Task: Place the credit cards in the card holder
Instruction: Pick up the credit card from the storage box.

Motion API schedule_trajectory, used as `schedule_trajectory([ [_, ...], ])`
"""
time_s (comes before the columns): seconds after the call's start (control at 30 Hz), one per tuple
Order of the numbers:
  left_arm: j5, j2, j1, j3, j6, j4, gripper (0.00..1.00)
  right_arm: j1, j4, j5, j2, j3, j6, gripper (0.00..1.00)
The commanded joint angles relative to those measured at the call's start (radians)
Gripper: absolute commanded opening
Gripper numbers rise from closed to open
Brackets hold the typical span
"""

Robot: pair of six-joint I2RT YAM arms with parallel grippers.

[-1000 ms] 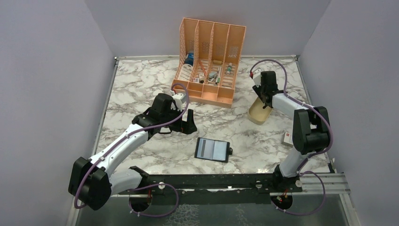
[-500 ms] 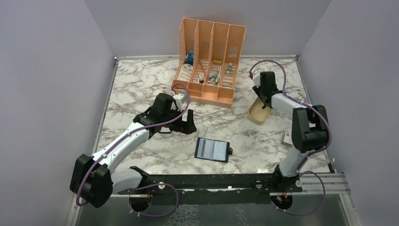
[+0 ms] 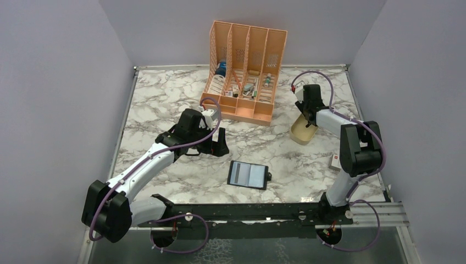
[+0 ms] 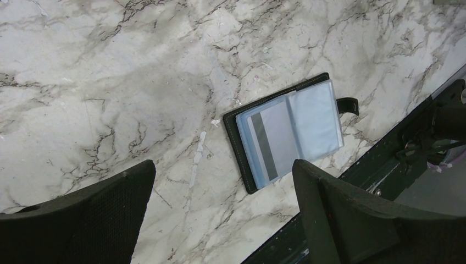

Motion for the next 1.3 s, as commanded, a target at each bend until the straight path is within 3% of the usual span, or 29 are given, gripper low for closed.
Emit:
schedule_trajectory([
  [0.0, 0.024, -0.008, 0.005, 0.005, 0.016, -0.007, 0.99, -0.01, 0.038, 0.037, 0.012, -0.007, -0.013, 0.45],
  [1.27, 0.054, 0.006, 0.01, 0.004, 0.006, -0.001, 0.99, -0.01, -0.009, 0.021, -0.018, 0.029, 0.011, 0.26],
])
